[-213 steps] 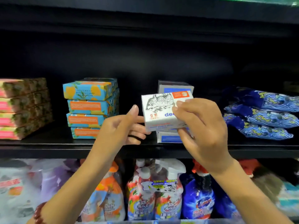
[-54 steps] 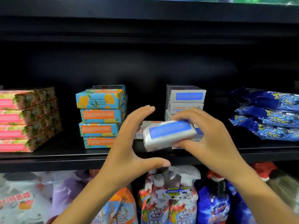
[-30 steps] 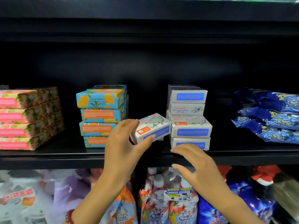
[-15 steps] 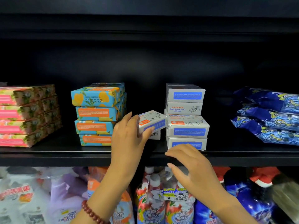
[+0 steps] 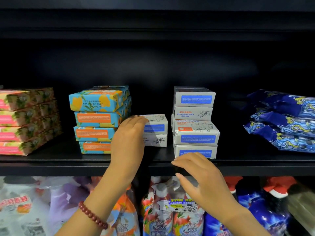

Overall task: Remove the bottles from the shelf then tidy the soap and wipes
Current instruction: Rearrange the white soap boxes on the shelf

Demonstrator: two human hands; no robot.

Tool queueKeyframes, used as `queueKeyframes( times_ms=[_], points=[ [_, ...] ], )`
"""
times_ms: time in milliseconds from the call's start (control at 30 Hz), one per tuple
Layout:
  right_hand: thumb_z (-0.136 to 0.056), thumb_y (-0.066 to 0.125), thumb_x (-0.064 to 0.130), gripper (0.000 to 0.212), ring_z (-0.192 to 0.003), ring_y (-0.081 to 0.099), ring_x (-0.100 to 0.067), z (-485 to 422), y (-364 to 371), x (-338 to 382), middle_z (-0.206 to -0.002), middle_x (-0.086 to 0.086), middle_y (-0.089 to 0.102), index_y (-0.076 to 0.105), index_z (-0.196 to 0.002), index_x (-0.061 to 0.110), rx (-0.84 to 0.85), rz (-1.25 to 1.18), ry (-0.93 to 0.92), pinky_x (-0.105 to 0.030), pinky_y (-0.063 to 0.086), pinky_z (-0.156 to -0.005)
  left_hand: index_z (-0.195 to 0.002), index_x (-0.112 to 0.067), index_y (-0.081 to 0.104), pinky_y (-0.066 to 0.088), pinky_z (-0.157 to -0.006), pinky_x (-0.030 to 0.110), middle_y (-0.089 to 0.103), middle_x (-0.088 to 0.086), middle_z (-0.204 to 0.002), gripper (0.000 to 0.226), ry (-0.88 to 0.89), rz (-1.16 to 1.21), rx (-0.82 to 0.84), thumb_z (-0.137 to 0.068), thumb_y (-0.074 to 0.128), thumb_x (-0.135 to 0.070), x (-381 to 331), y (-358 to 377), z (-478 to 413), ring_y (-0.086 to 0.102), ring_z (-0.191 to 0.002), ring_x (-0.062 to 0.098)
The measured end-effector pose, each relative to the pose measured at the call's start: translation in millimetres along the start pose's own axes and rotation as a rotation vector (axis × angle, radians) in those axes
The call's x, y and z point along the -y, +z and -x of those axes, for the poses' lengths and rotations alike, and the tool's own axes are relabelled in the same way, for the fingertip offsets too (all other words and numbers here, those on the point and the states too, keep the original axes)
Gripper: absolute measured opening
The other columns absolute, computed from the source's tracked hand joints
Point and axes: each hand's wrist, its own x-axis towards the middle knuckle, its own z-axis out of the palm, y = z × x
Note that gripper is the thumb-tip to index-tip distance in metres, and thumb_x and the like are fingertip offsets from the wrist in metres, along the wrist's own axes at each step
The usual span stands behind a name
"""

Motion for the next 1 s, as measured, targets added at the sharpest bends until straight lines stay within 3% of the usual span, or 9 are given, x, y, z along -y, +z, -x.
queueKeyframes(
  times_ms=[100, 233, 300, 400, 567, 700, 833, 933, 1000],
  points=[
    [-0.085, 0.048, 0.034, 0.029, -0.098, 0.051, 0.001, 0.0, -0.6, 1.1, -0.102, 0.015, 0.061, 0.064, -0.107, 0.024, 0.025, 0.003, -0.005, -0.017, 0.038, -0.093, -0.099, 0.002, 0.069, 0.057, -0.072, 0.041, 0.071, 0.017, -0.097, 0.049, -0.030, -0.031, 0.037, -0.054, 0.077, 0.021, -0.9, 0.6, -1.1, 0.069, -0.088, 0.035],
    [-0.087, 0.053, 0.034, 0.028, -0.104, 0.052, 0.004, 2.1, -7.4, -0.5, -0.108, 0.018, 0.058, 0.063, -0.112, 0.024, 0.016, -0.122, -0.021, -0.016, 0.040, -0.093, -0.106, 0.001, 0.067, 0.051, -0.086, 0.034, 0.067, 0.016, -0.112, 0.032, -0.004, 0.038, 0.000, -0.074, 0.070, 0.004, -1.6, 0.0, 12.2, 0.063, -0.103, 0.032],
    [-0.086, 0.058, 0.026, 0.025, -0.105, 0.055, -0.002, -2.0, -17.1, 0.4, -0.107, 0.010, 0.062, 0.067, -0.107, 0.016, -0.133, -0.179, -0.048, -0.016, 0.042, -0.092, -0.103, -0.003, 0.068, 0.045, -0.087, 0.027, 0.068, 0.009, -0.107, 0.023, 0.059, 0.142, -0.028, -0.084, 0.061, -0.015, -1.3, -3.5, 24.3, 0.061, -0.101, 0.024],
    [-0.083, 0.062, 0.022, 0.029, -0.108, 0.054, -0.011, -18.3, -36.7, -4.1, -0.110, 0.000, 0.061, 0.066, -0.108, 0.007, -0.348, -0.047, -0.084, -0.022, 0.041, -0.097, -0.094, -0.014, 0.071, 0.046, -0.076, 0.021, 0.070, -0.004, -0.092, 0.029, 0.036, 0.244, 0.089, -0.085, 0.054, -0.035, 1.0, -6.1, 39.4, 0.062, -0.088, 0.014],
    [-0.073, 0.068, 0.046, 0.063, -0.120, 0.047, -0.014, -39.8, -46.6, -32.2, -0.127, 0.001, 0.056, 0.055, -0.125, 0.013, -0.090, 0.200, 0.001, -0.031, 0.030, -0.108, -0.076, -0.023, 0.072, 0.050, -0.052, 0.026, 0.068, -0.011, -0.074, 0.033, 0.014, 0.158, 0.167, -0.086, 0.047, -0.042, 2.7, -4.4, 47.4, 0.064, -0.072, 0.012],
    [-0.067, 0.083, 0.025, 0.059, -0.111, 0.047, -0.015, -36.7, -40.8, -31.3, -0.116, -0.002, 0.061, 0.058, -0.118, 0.011, -0.100, 0.239, 0.012, -0.022, 0.035, -0.093, -0.076, -0.027, 0.072, 0.050, -0.053, 0.027, 0.068, -0.014, -0.074, 0.038, -0.055, 0.183, 0.222, -0.085, 0.045, -0.052, -0.5, -10.4, 44.2, 0.063, -0.073, 0.010],
    [-0.069, 0.063, 0.011, 0.039, -0.099, 0.052, -0.018, -32.6, -39.6, -18.9, -0.104, -0.007, 0.065, 0.063, -0.108, 0.005, -0.242, 0.291, -0.070, -0.026, 0.043, -0.080, -0.086, -0.026, 0.074, 0.052, -0.067, 0.026, 0.071, -0.017, -0.080, 0.053, -0.245, 0.489, 0.271, -0.080, 0.044, -0.069, -9.7, -20.5, 31.2, 0.063, -0.077, -0.001],
    [-0.075, 0.060, 0.012, 0.032, -0.094, 0.056, -0.021, -27.9, -38.2, -8.8, -0.101, -0.010, 0.066, 0.064, -0.105, 0.001, -0.347, 0.281, -0.110, -0.031, 0.047, -0.076, -0.078, -0.026, 0.075, 0.041, -0.057, 0.007, 0.067, -0.019, -0.065, 0.058, -0.314, 0.665, 0.303, -0.074, 0.050, -0.078, -23.4, -29.1, 21.2, 0.061, -0.067, -0.006],
    [-0.074, 0.066, 0.012, 0.029, -0.090, 0.058, -0.023, -26.4, -35.7, 1.3, -0.097, -0.011, 0.066, 0.066, -0.101, 0.000, -0.418, 0.271, -0.114, -0.035, 0.049, -0.072, -0.064, -0.032, 0.070, 0.037, -0.050, 0.010, 0.062, -0.018, -0.055, 0.048, -0.299, 0.729, 0.349, -0.068, 0.050, -0.076, -35.9, -34.1, 16.6, 0.056, -0.055, -0.004]
  ],
)
